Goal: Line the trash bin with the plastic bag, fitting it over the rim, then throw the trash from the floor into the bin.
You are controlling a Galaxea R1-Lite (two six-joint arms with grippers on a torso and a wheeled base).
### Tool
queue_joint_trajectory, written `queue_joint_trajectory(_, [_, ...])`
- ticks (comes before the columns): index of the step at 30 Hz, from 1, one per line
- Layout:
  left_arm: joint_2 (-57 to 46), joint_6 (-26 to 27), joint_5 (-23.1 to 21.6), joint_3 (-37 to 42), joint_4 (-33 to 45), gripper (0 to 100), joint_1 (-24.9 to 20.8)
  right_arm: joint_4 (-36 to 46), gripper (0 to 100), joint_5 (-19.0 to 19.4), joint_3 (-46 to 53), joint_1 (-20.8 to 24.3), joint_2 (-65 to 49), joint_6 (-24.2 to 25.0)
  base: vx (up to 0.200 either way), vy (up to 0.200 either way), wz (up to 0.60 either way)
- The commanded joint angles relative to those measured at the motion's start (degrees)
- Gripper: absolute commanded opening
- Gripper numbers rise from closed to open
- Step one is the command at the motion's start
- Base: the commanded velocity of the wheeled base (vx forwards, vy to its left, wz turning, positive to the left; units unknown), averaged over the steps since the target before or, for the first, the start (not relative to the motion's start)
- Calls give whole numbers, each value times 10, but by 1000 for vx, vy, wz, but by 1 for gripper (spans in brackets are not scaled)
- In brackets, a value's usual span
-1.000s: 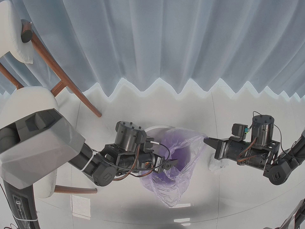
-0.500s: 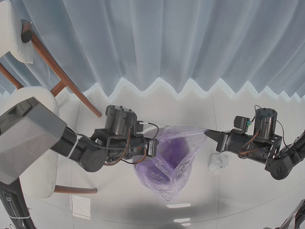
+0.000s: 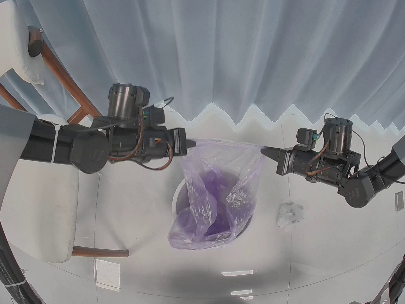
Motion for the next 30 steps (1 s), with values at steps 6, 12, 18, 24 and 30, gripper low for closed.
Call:
queue_joint_trajectory(6, [24, -27, 0, -41, 7, 0, 1, 7, 0, 7, -70, -35, 78, -14, 0, 0, 0])
queue_joint_trajectory(12, [27, -39, 7, -39, 6, 0, -18, 17, 100, 8, -43, -40, 27, -10, 0, 0, 0])
queue_joint_trajectory(18, [30, -39, 21, -39, 5, 0, -16, 88, 100, 24, 39, -14, -69, -25, 0, 0, 0])
queue_joint_trajectory(24, [29, -49, 23, -44, 5, 0, -3, 171, 100, 14, 104, 52, -132, -32, 0, 0, 0])
queue_joint_trajectory(30, [27, -59, 31, -45, 4, 0, -3, 200, 100, -109, 106, 118, -88, -32, 0, 0, 0])
